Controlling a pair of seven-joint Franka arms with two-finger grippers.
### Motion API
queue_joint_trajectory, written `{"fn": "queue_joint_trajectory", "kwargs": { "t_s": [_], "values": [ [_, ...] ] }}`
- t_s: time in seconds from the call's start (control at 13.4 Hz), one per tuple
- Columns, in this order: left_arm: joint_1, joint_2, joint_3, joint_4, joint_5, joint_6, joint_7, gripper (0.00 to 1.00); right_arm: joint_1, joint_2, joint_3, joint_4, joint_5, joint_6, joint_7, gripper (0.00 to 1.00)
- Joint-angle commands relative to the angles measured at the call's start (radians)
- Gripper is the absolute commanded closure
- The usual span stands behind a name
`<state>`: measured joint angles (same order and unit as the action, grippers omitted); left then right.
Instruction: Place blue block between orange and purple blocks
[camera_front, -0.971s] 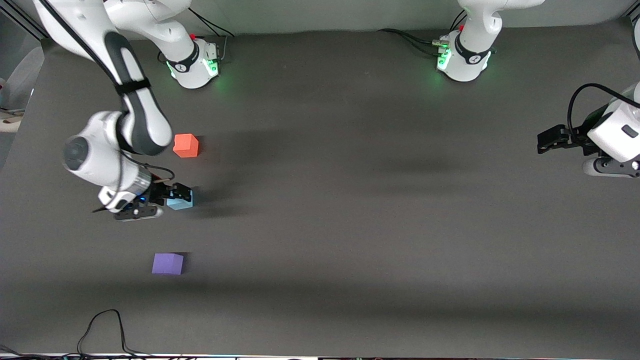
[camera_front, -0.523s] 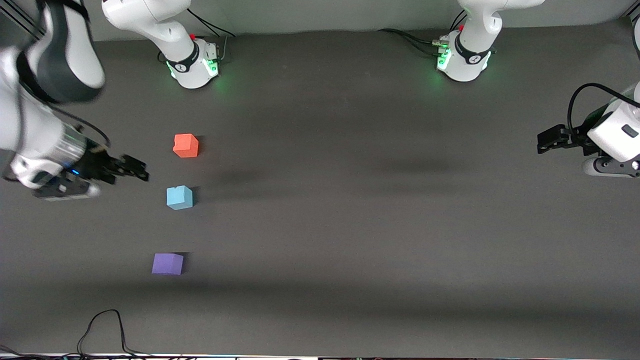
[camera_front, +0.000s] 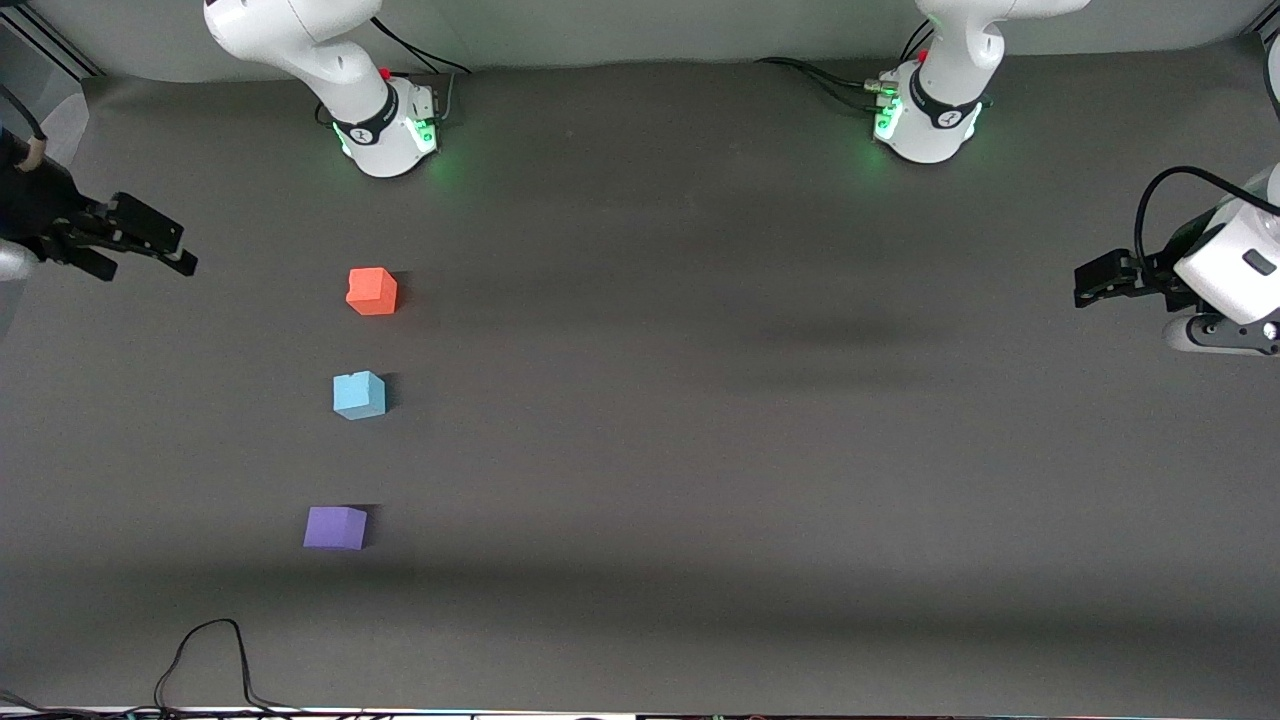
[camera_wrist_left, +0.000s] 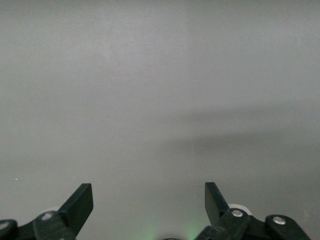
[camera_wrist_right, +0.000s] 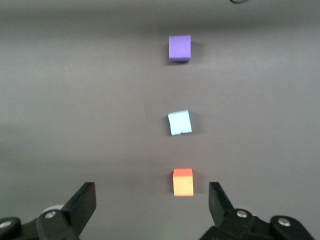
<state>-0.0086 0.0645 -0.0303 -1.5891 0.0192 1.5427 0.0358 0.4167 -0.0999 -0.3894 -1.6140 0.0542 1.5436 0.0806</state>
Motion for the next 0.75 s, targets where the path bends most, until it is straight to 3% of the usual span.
{"fn": "queue_joint_trajectory", "kwargs": {
  "t_s": [0.0, 0.15, 0.67],
  "values": [
    [-0.011, 0.005, 0.007, 0.015, -0.004, -0.006, 0.01, 0.0, 0.007, -0.011, -0.016, -0.001, -0.048, -0.025, 0.021, 0.0],
    [-0.01, 0.005, 0.007, 0.015, -0.004, -0.006, 0.01, 0.0, 0.008, -0.009, -0.014, -0.009, -0.096, -0.028, 0.019, 0.0],
    [-0.01, 0.008, 0.007, 0.018, -0.004, -0.004, 0.01, 0.0, 0.01, -0.027, -0.016, -0.018, -0.096, -0.051, 0.019, 0.0]
  ]
}}
